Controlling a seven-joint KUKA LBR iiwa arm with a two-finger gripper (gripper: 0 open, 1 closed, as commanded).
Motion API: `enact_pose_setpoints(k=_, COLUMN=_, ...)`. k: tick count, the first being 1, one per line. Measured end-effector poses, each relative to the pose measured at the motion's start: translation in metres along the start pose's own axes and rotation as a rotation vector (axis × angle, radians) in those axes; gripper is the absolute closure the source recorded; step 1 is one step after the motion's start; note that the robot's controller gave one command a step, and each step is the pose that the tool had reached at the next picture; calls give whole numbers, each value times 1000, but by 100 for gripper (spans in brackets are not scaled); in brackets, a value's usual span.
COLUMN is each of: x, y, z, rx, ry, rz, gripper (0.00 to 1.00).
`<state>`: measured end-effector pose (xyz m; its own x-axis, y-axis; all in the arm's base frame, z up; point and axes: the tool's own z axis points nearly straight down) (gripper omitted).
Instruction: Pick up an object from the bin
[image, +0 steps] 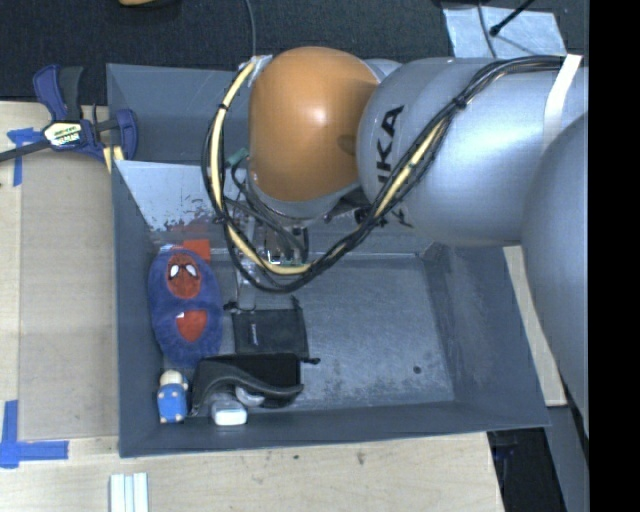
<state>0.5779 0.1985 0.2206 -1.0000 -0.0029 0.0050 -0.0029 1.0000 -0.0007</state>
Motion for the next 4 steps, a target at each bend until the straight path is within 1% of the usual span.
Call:
enact_pose_setpoints(k=1, x=32, y=-69, z=133, rx=-4, ry=-21, rz=-15, gripper=0)
enact_pose_setpoints(k=2, x=16, y=-74, z=120, rx=-3, ry=-10, rz=282, gripper=0)
enact_pose_setpoints(k=3, x=22, y=-77, z=120, rx=-3, ry=-8, rz=341, gripper=0)
enact_pose_setpoints(k=4, x=23, y=-75, z=144, rx=-11, ry=-31, rz=361, gripper=0)
